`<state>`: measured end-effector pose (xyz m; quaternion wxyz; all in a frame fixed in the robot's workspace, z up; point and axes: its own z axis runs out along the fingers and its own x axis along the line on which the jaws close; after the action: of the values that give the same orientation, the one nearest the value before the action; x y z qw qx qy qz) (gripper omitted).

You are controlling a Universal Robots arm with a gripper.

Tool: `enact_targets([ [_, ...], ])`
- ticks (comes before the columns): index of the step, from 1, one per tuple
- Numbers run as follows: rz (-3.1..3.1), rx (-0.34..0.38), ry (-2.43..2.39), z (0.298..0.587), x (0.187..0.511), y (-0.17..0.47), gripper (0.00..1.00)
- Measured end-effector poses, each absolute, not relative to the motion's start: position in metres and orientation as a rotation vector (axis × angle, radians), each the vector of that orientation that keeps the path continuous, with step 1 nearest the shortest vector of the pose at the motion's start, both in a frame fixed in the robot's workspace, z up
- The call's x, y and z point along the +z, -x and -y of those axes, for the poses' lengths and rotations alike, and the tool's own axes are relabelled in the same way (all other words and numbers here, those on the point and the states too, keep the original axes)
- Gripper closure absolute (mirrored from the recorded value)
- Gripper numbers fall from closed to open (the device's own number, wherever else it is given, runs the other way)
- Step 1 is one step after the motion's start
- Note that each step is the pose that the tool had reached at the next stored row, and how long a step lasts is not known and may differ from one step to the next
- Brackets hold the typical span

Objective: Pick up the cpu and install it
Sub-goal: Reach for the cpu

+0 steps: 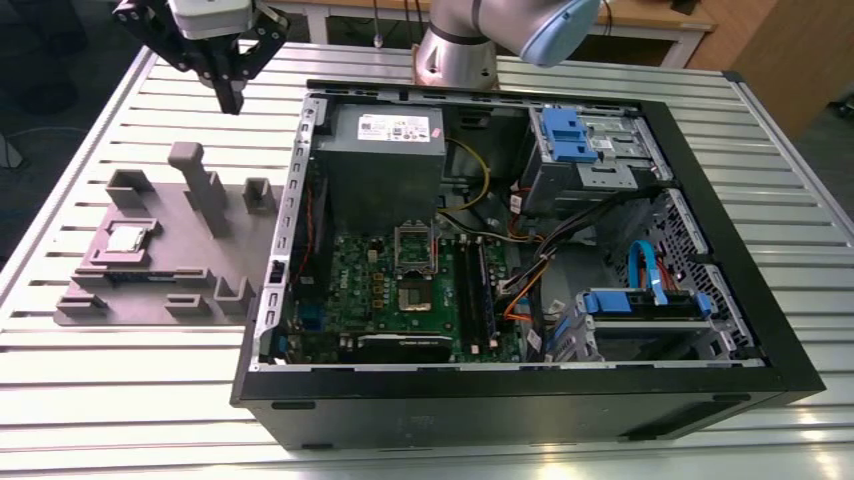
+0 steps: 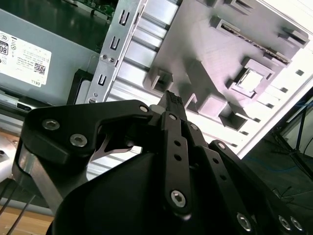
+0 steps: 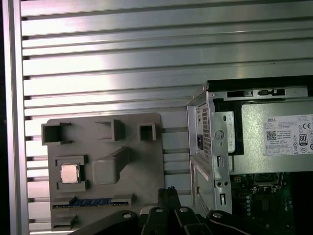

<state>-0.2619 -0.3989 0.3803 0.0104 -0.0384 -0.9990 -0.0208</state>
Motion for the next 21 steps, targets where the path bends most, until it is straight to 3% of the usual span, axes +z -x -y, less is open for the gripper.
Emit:
enact_targets([
  [21,3.114,-0.065,0.12,0.399,0.3788,0.2711,0.9],
])
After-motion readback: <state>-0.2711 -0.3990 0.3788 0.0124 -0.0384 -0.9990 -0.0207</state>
